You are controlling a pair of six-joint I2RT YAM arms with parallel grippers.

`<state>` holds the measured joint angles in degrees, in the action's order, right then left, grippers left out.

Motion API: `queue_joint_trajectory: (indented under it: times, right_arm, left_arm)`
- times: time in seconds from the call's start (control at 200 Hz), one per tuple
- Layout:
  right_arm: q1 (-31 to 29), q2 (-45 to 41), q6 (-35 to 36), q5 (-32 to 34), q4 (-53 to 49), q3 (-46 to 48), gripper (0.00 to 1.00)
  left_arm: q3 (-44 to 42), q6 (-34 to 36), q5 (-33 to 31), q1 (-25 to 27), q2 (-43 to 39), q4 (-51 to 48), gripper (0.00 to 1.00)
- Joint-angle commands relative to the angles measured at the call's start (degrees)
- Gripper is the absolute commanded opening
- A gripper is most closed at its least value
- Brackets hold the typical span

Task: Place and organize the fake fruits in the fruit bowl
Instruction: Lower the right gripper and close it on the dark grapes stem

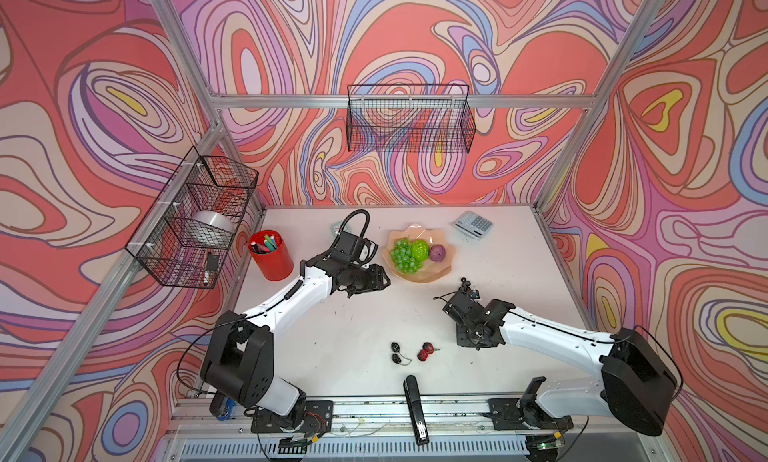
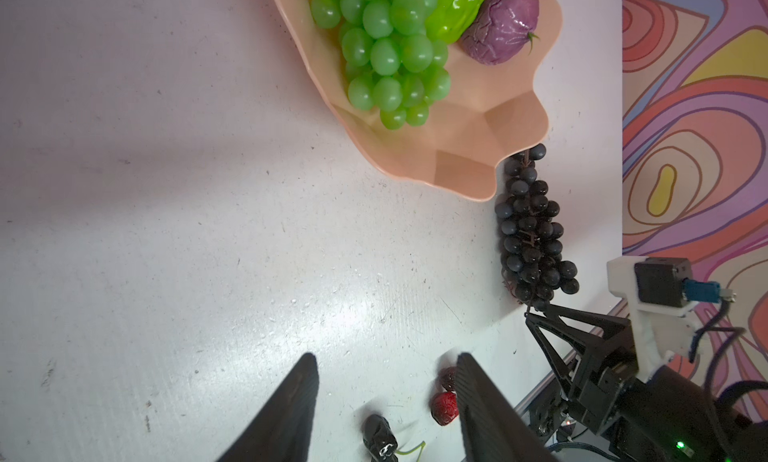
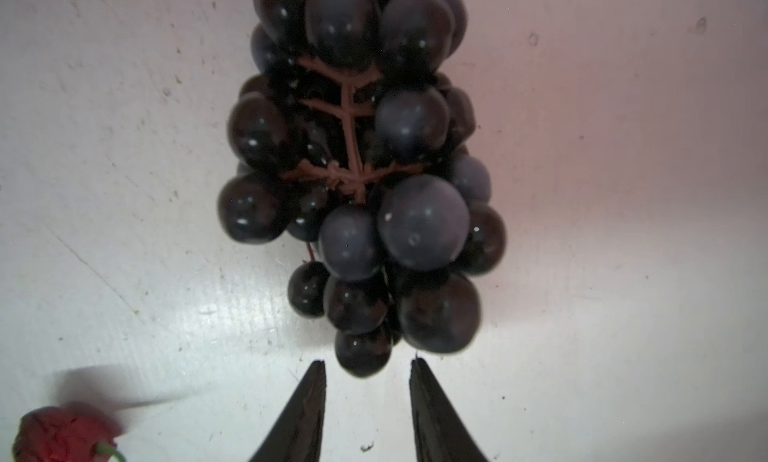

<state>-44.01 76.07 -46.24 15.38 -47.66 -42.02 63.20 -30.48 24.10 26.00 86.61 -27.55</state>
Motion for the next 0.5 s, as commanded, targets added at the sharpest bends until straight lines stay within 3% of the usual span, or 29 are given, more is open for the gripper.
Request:
queue_joint_trajectory:
  times: [0.0, 0.496]
  right_arm:
    - [-0.4, 0.6, -1.1, -0.6, 1.6, 0.5, 0.36]
    - [-0.3, 4.0, -0.6, 2.3, 5.1, 1.3, 0.34]
  left_arm:
    - [-0.1, 0.1, -0.8, 0.0, -1.3, -0.7, 0.57]
    - [0.7, 0.2, -1.1, 0.1, -1.2, -1.8, 0.57]
